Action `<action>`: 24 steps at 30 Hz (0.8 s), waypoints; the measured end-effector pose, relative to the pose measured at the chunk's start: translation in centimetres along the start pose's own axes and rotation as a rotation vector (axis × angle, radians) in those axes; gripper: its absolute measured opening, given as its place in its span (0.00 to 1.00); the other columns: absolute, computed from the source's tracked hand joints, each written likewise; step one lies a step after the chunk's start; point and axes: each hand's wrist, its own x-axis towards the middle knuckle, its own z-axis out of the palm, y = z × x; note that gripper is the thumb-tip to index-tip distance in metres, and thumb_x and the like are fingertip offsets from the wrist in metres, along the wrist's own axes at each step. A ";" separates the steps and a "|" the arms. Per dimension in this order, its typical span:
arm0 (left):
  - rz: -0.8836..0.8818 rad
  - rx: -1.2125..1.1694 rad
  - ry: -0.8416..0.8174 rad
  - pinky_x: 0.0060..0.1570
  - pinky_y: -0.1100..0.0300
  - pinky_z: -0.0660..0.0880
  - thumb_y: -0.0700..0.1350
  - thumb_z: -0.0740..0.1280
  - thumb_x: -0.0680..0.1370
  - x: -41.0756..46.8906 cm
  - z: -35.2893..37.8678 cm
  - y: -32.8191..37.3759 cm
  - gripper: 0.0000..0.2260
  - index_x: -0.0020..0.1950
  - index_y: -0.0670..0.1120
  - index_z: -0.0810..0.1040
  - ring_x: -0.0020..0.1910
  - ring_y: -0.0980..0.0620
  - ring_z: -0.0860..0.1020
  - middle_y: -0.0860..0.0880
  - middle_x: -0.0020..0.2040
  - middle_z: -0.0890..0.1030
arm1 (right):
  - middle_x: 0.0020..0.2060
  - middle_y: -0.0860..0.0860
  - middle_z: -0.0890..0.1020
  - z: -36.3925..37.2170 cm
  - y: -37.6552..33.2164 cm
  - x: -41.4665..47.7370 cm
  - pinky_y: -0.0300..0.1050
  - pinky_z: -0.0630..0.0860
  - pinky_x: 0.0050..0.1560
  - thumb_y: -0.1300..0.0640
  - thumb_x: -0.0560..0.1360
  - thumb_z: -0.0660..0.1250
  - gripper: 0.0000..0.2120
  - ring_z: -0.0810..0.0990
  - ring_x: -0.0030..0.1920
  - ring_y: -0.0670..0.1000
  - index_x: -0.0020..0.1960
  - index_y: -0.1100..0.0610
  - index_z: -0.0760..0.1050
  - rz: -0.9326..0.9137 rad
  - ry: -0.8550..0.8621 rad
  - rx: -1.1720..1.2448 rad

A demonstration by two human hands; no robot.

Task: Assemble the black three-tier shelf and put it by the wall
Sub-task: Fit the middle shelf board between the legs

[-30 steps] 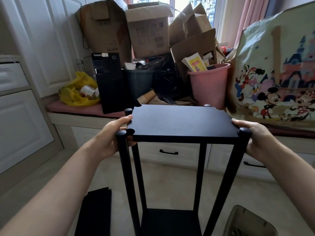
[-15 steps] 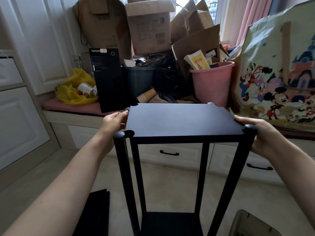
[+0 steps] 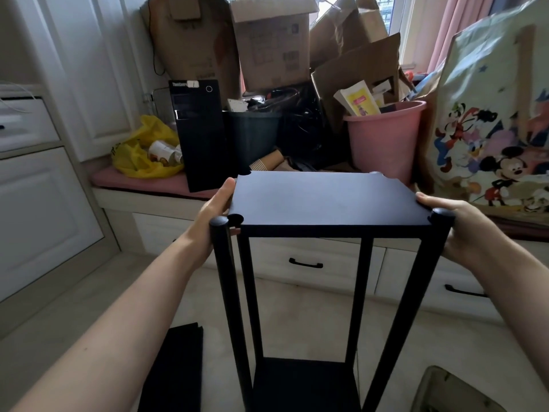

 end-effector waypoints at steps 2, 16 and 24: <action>0.004 0.023 -0.007 0.54 0.57 0.77 0.67 0.60 0.73 -0.3 0.2 0.0 0.23 0.59 0.57 0.79 0.54 0.56 0.84 0.56 0.53 0.86 | 0.45 0.51 0.86 -0.3 0.1 0.0 0.38 0.81 0.37 0.59 0.78 0.65 0.09 0.86 0.43 0.47 0.56 0.60 0.79 -0.009 -0.004 -0.001; 0.044 -0.141 0.032 0.46 0.63 0.81 0.40 0.68 0.79 0.1 0.3 0.1 0.14 0.62 0.54 0.78 0.55 0.54 0.84 0.54 0.55 0.86 | 0.44 0.56 0.87 -0.1 -0.4 -0.7 0.41 0.81 0.35 0.54 0.73 0.65 0.16 0.87 0.42 0.51 0.55 0.64 0.78 -0.006 -0.116 -0.022; 0.135 -0.139 0.200 0.29 0.65 0.78 0.41 0.70 0.80 -0.3 0.5 2.2 0.21 0.73 0.49 0.74 0.50 0.56 0.85 0.54 0.59 0.84 | 0.46 0.52 0.87 0.2 -0.4 -0.2 0.43 0.82 0.34 0.51 0.73 0.66 0.15 0.87 0.42 0.50 0.56 0.59 0.78 0.003 -0.098 0.009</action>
